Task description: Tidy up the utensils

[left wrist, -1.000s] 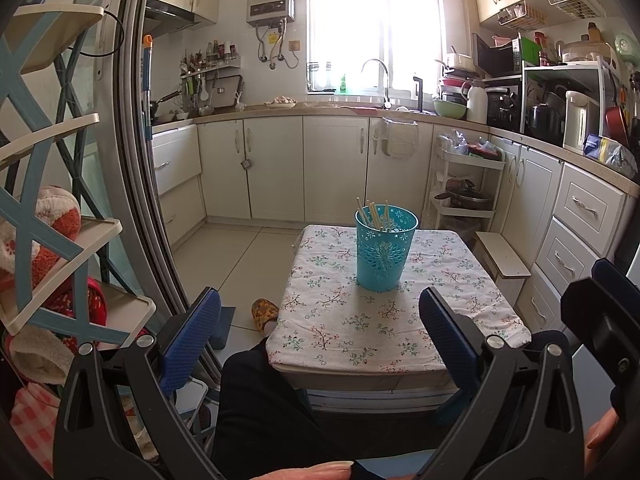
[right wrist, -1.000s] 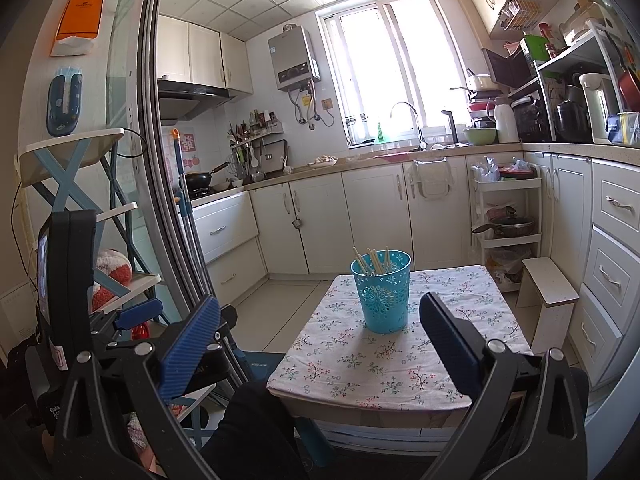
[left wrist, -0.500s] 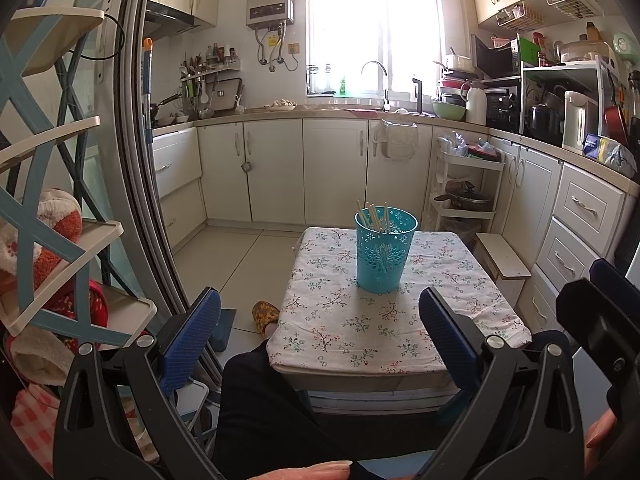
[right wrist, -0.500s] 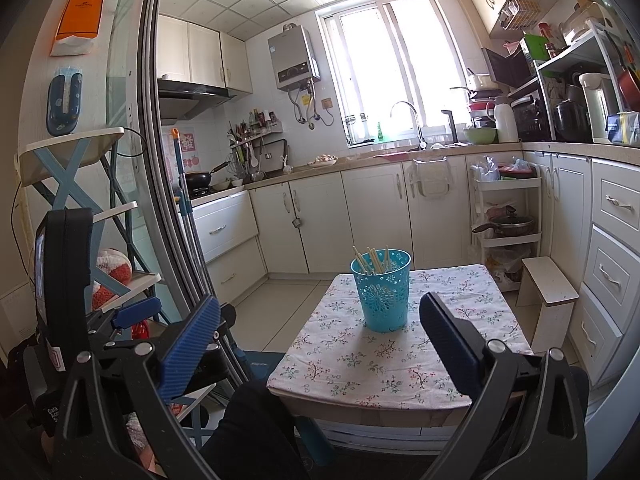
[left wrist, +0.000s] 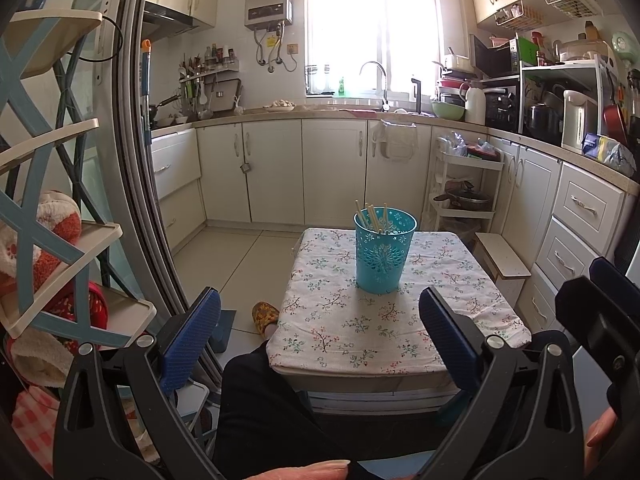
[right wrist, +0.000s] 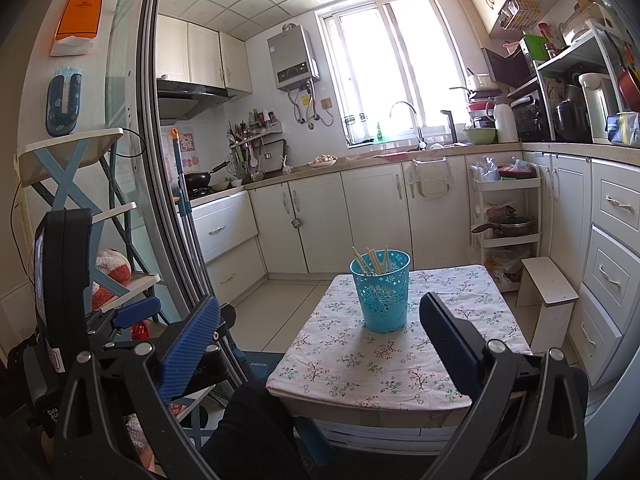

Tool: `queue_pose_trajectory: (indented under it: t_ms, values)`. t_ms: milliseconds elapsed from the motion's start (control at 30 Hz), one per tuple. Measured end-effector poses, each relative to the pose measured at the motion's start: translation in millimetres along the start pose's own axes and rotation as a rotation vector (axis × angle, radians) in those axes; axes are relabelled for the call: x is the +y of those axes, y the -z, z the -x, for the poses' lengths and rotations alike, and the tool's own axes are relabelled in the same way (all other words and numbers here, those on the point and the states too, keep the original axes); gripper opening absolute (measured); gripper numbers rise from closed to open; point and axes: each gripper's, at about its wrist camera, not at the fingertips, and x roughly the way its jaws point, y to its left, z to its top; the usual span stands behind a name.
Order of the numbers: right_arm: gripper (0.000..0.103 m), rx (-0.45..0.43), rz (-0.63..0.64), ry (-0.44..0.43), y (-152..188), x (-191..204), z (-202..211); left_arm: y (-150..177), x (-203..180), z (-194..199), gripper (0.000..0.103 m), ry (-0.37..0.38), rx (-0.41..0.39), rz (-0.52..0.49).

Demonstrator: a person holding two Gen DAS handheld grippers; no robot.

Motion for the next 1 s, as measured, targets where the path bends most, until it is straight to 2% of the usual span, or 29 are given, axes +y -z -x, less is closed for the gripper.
queue_pose_trajectory:
  t_ms: [1000]
  values:
    - [0.096, -0.001, 0.000, 0.002, 0.5, 2.3, -0.8, 1.0, -1.6, 1.4, 0.095, -0.001, -0.003, -0.002]
